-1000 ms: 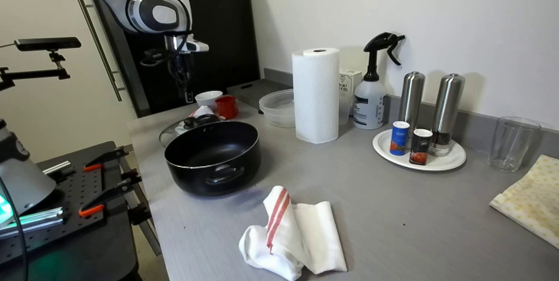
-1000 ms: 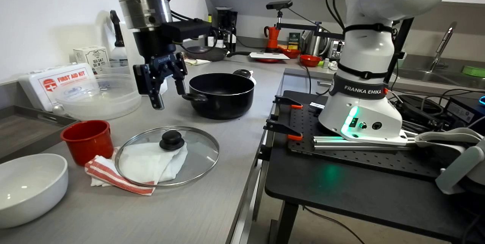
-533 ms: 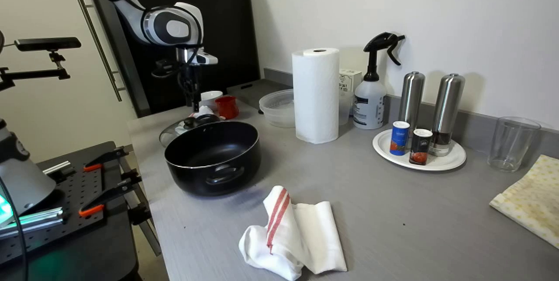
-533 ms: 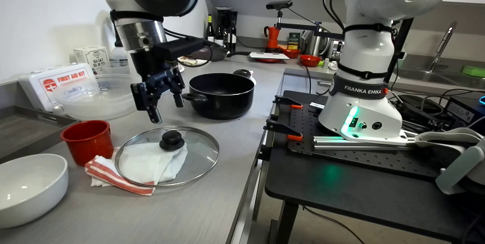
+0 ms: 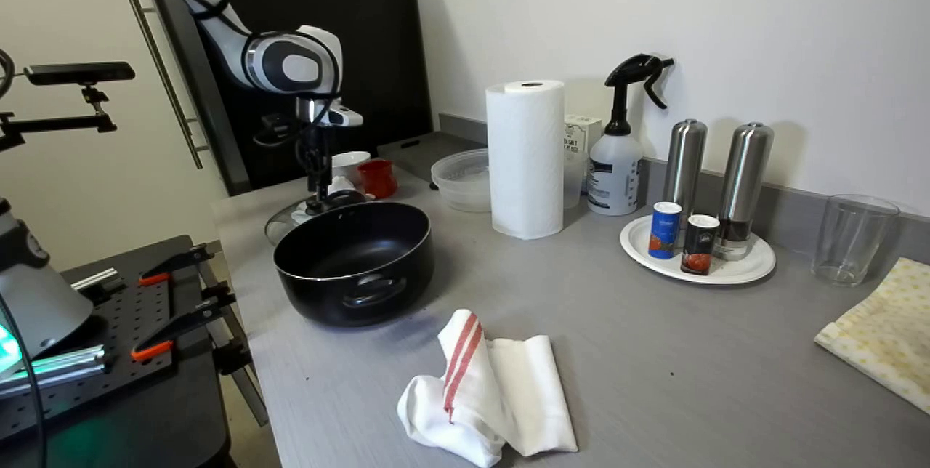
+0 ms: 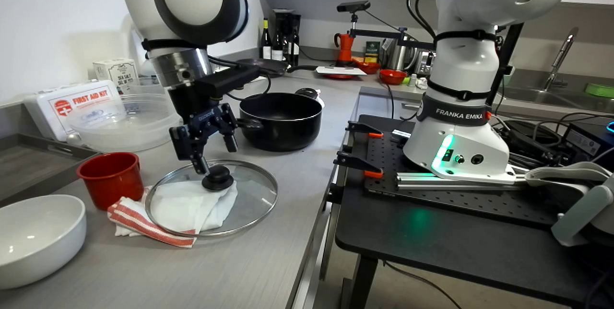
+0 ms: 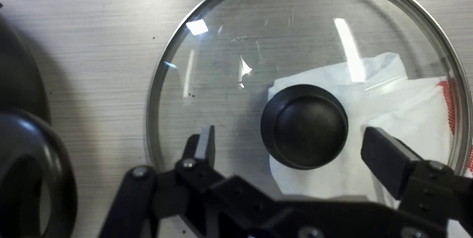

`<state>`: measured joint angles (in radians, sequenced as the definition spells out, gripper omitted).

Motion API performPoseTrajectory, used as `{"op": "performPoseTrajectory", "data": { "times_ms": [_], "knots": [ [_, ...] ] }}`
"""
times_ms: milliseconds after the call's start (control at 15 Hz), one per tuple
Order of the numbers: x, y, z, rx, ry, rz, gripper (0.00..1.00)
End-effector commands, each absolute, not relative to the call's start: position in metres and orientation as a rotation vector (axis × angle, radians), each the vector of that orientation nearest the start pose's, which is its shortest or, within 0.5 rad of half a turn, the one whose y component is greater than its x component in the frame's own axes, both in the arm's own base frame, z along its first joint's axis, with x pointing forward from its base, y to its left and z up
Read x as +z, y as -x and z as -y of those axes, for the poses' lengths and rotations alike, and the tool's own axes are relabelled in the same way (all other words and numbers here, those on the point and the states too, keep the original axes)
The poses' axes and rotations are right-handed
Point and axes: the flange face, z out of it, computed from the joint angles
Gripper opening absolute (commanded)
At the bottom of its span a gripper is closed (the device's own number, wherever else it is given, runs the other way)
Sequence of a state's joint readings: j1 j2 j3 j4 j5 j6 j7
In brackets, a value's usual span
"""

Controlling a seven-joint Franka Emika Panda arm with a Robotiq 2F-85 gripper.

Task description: Put the glass lid on the black pot.

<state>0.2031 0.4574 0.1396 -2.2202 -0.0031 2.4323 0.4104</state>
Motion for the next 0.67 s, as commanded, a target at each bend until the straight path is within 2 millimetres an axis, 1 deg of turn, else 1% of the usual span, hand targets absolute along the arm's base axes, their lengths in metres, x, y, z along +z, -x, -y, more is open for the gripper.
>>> {"op": "performPoseTrajectory", "data": {
  "times_ms": [0,133,200,267,333,400,533,600],
  "knots": [
    [0.1456,-0.4811,-0.1861,0.397,3.126,-0.097,1.0],
    [0.1447,-0.4803,-0.1884,0.402,3.121,-0.097,1.0],
    [0.1442,-0.4811,-0.1892,0.402,3.119,-0.098,0.96],
    [0.1439,-0.4814,-0.1897,0.406,3.116,-0.099,0.72],
    [0.1436,-0.4815,-0.19,0.408,3.114,-0.099,0.72],
    [0.1435,-0.4815,-0.1902,0.41,3.111,-0.1,0.68],
    [0.1437,-0.4818,-0.1905,0.414,3.105,-0.1,0.54],
    [0.1438,-0.482,-0.1906,0.415,3.102,-0.098,0.45]
  ]
}}
